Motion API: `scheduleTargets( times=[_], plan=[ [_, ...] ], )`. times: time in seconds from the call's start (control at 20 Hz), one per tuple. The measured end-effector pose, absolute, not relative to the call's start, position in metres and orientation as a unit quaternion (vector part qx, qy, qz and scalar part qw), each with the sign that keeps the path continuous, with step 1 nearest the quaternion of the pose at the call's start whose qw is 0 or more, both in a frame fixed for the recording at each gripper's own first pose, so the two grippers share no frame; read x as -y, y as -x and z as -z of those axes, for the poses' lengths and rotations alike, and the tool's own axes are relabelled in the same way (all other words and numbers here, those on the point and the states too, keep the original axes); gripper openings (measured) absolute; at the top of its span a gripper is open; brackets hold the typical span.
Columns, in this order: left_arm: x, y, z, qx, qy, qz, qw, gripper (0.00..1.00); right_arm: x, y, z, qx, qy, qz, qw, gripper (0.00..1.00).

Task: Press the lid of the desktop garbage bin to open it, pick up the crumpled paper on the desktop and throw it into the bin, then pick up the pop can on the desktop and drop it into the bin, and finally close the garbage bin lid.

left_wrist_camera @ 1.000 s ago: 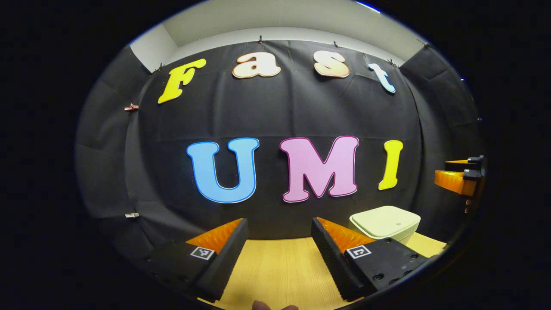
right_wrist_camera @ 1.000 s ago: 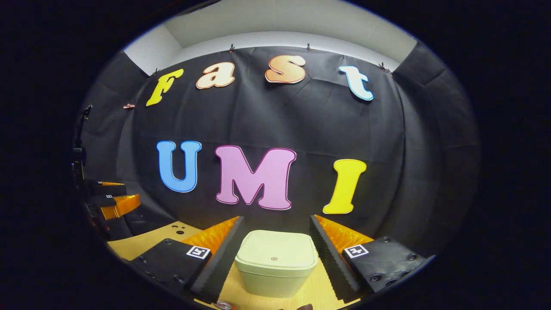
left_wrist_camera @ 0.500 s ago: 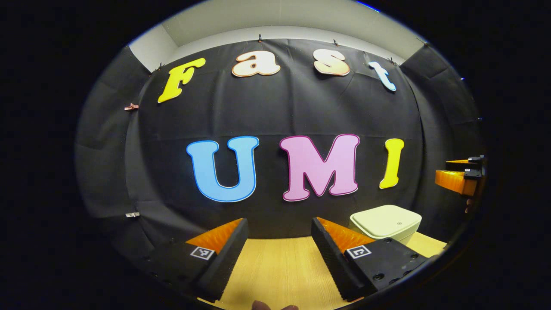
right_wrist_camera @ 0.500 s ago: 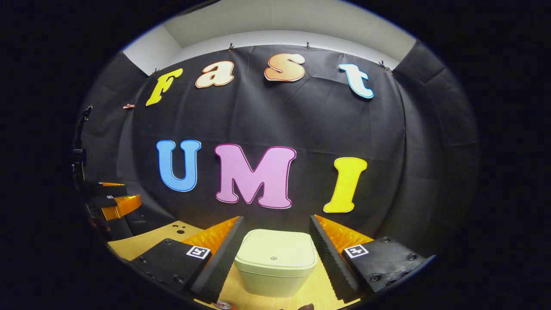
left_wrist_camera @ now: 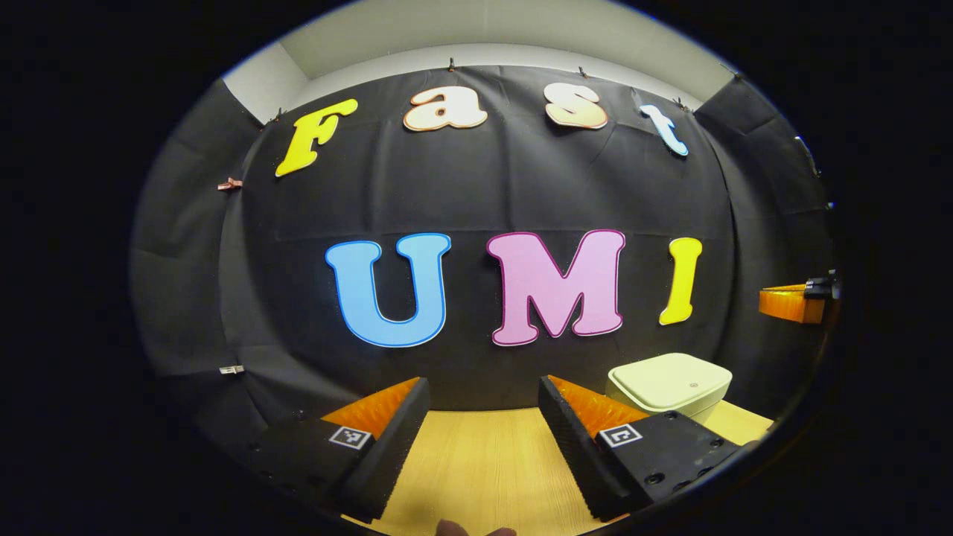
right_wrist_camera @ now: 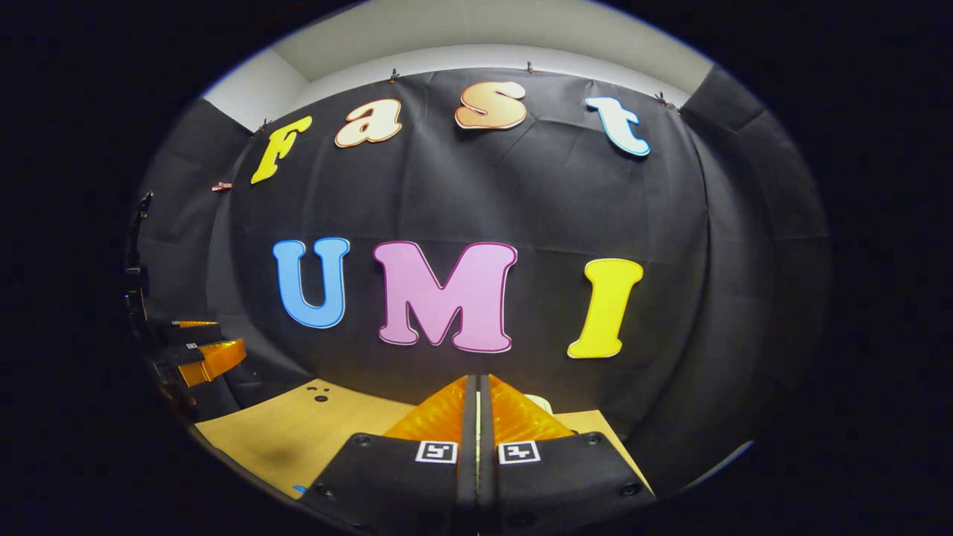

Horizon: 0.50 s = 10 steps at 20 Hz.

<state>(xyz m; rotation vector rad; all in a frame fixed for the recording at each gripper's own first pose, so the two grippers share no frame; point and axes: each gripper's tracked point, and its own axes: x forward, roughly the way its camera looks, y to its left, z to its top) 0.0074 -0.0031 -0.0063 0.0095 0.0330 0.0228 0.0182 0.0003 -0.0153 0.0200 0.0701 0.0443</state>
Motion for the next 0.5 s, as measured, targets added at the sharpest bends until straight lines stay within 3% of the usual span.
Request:
scheduleTargets(
  times=[0.15, 0.5],
  plan=[
    [0.002, -0.006, 0.005, -0.016, -0.006, -0.015, 1.0, 0.95, 0.001, -0.019, 0.013, -0.032, 0.024, -0.027, 0.999, 0.05],
    [0.0, -0.003, 0.007, -0.017, -0.006, -0.021, 1.0, 0.95, -0.018, -0.054, 0.059, -0.143, 0.033, -0.079, 0.986, 0.05]
  ],
)
